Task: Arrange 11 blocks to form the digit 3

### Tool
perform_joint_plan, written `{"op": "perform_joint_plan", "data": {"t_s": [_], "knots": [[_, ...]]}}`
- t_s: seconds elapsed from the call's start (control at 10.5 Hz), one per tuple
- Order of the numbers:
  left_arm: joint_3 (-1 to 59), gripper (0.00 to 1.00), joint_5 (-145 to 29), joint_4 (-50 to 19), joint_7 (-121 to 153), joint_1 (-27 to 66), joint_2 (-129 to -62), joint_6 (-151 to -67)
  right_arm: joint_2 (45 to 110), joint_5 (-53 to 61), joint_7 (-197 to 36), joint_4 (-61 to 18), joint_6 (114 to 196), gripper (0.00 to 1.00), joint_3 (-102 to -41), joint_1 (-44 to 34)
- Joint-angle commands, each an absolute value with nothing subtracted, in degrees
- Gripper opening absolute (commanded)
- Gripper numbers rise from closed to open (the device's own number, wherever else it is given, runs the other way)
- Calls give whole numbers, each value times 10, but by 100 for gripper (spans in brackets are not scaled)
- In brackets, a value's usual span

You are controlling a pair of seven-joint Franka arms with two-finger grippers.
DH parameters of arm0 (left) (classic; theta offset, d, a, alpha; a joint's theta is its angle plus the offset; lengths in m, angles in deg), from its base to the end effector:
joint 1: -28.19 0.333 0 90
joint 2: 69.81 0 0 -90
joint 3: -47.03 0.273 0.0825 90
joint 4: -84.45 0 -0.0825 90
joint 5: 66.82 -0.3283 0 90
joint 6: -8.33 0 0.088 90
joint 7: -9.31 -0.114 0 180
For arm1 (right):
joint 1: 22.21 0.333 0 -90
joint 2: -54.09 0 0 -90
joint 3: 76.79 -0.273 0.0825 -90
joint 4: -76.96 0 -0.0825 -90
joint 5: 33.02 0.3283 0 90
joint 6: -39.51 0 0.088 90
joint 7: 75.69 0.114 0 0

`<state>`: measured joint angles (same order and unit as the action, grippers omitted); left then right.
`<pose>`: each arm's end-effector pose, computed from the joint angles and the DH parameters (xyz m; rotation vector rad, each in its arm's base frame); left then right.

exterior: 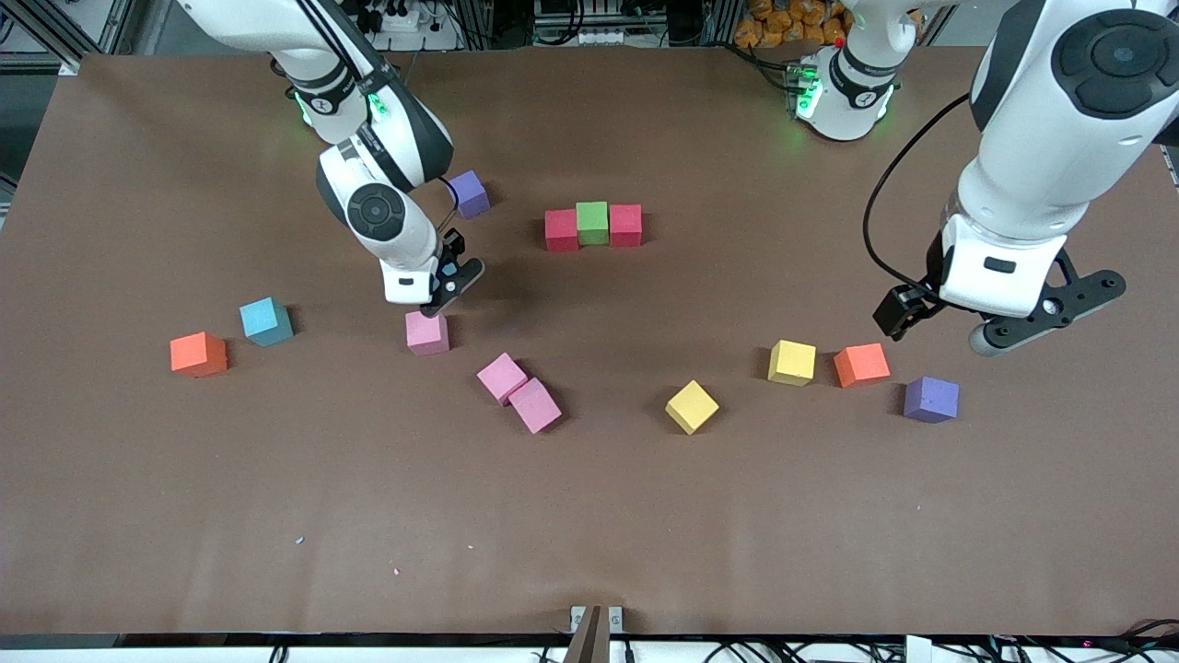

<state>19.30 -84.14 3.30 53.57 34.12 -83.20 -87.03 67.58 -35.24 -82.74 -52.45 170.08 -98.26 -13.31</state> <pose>0.5435 -0.1527 0.5379 -2.9390 -0.5702 -0.2090 0.4053 0.2398 0.2446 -2.9290 -1.0367 0.3206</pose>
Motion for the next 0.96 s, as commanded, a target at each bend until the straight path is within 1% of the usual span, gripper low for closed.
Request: {"op": "perform_joint_plan", "data": {"t_s": [0.0, 0.1, 0.19, 0.29, 0.38, 0.57, 0.67, 0.86], "knots": [[194, 100, -828, 30, 500, 355, -823, -864, 655, -339, -729, -517, 1689, 0, -998, -129], [233, 100, -787, 29, 496, 345, -808, -858, 656, -337, -676, -504, 1688, 0, -1006, -129], [279, 100, -716, 23, 490, 329, -797, -855, 657, -307, -633, -489, 1685, 0, -1022, -129], [330, 100, -692, 17, 468, 296, -784, -855, 660, -285, -605, -475, 1685, 0, -1030, -120], [369, 100, -690, 12, 437, 266, -777, -851, 665, -285, -558, -465, 1687, 0, -1032, -104], [374, 100, -687, 10, 371, 274, -775, -847, 671, -285, -523, -450, 1689, 0, -1032, -90], [377, 100, -687, 11, 333, 280, -772, -847, 681, -288, -485, -436, 1692, 0, -1032, -71], [378, 100, -674, 13, 284, 296, -768, -833, 718, -292, -428, -389, 1692, 0, -1032, -55]]}}
